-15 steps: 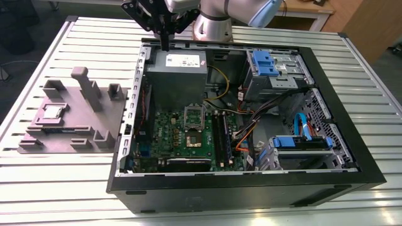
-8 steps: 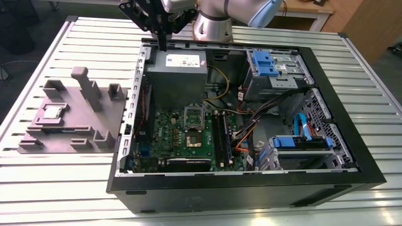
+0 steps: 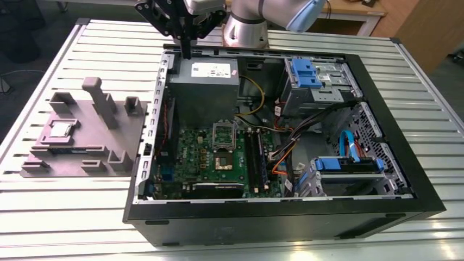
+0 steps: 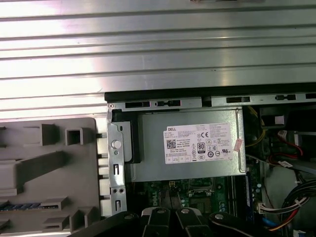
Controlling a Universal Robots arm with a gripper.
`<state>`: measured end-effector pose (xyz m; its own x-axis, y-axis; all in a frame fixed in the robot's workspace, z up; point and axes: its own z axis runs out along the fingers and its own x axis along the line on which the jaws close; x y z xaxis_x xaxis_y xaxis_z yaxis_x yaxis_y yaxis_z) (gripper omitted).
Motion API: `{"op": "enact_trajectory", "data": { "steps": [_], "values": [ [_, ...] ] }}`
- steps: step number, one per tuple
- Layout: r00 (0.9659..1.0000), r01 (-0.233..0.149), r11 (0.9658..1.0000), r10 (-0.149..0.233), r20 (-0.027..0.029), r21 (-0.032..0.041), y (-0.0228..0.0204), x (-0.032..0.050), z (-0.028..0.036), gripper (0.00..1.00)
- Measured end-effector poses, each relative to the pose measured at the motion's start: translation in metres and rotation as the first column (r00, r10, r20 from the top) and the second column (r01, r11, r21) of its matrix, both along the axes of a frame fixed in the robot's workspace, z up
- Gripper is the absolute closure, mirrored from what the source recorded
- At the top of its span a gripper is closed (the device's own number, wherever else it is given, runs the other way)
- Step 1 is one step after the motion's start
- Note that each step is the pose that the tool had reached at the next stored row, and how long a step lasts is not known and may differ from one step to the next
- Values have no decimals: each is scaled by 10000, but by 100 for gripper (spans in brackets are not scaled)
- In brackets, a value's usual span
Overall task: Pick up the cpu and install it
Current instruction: 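Reach for the cpu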
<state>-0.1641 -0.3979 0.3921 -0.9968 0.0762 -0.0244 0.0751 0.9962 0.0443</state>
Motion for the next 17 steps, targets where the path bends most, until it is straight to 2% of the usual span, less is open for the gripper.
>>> {"op": "enact_trajectory", "data": {
  "steps": [16,17],
  "values": [
    [10000,0,10000,0,0,0,0,-35,-1,90],
    [10000,0,10000,0,0,0,0,-57,-1,90]
  ]
}}
